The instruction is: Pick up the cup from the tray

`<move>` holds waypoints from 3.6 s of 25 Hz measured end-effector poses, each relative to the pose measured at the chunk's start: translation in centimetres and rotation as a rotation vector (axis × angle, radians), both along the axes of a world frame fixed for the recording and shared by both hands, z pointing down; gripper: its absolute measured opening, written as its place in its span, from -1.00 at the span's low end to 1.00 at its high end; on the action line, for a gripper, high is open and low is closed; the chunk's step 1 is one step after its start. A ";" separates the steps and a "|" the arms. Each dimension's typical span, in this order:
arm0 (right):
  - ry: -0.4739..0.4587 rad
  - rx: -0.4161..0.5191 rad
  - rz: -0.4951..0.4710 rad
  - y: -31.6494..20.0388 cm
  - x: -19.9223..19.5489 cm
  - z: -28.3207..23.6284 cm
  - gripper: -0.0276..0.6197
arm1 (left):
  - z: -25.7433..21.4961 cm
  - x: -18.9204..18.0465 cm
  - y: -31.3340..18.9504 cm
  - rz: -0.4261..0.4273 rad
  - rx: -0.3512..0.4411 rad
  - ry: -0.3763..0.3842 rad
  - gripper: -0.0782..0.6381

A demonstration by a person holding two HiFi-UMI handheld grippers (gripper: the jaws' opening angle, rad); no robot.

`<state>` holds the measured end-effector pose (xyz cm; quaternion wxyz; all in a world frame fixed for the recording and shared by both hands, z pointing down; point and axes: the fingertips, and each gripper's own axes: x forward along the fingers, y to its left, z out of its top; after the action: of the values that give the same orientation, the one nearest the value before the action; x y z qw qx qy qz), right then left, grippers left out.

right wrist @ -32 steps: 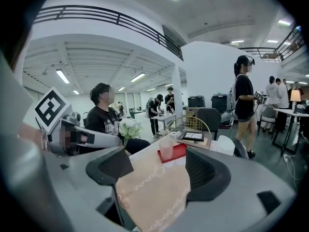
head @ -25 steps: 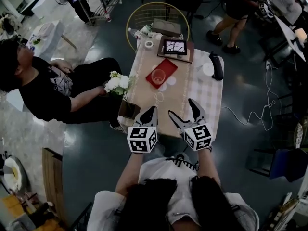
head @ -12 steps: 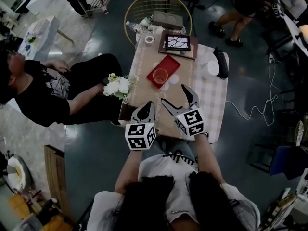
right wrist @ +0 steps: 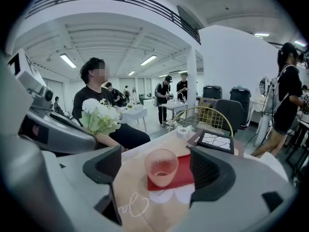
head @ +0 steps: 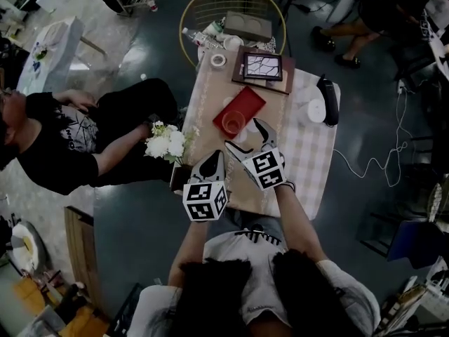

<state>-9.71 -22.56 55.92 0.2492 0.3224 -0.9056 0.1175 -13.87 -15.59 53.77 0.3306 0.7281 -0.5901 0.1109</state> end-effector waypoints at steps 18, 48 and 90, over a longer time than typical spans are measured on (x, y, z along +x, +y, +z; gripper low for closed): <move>0.157 -0.084 -0.112 -3.9 -3.7 8.3 0.41 | 4.3 -1.5 -2.8 -0.067 -0.108 -0.006 -0.76; 0.233 -0.099 0.059 -4.7 6.0 7.0 0.34 | 3.6 4.4 -4.8 0.096 -0.079 0.022 -0.76; -0.015 -0.017 0.153 -1.7 10.9 -1.3 0.34 | 0.1 8.2 -3.9 0.145 0.014 0.013 -0.76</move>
<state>1.17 -24.31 54.57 0.2356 0.3875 -0.8792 0.1464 -5.69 -19.47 53.85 0.3204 0.7719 -0.5345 0.1258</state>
